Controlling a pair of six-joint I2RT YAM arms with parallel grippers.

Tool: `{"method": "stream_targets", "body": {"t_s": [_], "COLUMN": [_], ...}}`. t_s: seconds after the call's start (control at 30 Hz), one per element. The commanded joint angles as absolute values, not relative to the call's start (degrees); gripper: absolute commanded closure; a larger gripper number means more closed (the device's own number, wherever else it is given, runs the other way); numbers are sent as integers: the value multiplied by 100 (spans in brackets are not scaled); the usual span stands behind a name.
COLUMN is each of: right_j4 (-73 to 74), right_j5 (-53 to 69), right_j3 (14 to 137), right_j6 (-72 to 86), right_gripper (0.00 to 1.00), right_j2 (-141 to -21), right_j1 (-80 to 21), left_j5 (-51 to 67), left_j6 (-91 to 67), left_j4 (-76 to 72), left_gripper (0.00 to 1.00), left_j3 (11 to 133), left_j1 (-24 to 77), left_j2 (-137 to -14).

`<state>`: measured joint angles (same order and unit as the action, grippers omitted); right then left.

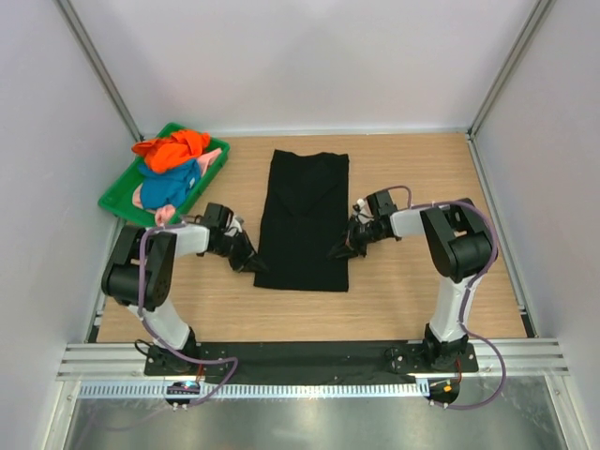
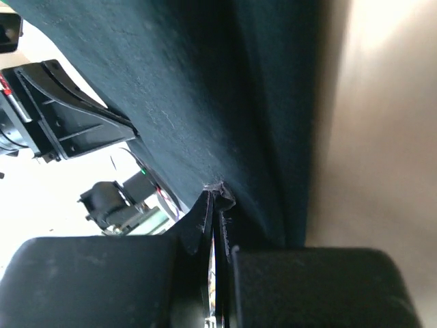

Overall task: Fold and stack the t-shirts
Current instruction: Fold the tshirt

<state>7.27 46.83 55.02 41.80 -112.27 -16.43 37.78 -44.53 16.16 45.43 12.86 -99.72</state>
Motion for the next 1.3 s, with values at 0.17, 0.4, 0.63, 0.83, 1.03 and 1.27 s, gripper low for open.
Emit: {"method": "stream_targets", "body": {"t_s": [0.17,0.4,0.63,0.83,1.03,1.27], "right_j4": [1274,2099,2320,2101,1898,2381], "right_j5": [3911,3823,3806,3805,3937,3911], "right_j3": [4781,5903,6951,7251,7523,7752], "right_j6": [3789,3437,3498,3647,3516,2945], "right_gripper": [98,91,88,89,91,92], "right_j2": [-10249,-10265,-10968,-11372,-11978,-12436], "right_j1": [-1749,-1679,-1617,-1468,-1327,-1327], "left_j5": [3437,3243,3665,3735,3472,2839], "left_j6": [-4526,-3912,-3657,-3542,-3630,-3683], "left_j4": [2205,3207,3050,2962,2470,2777], "left_gripper": [97,91,96,97,97,98], "left_j3": [3709,5226,6520,7400,7532,7103], "left_j1": [1476,1459,1318,1231,1143,1063], "left_j2": [-8562,-8358,-9842,-10827,-11258,-11532]}}
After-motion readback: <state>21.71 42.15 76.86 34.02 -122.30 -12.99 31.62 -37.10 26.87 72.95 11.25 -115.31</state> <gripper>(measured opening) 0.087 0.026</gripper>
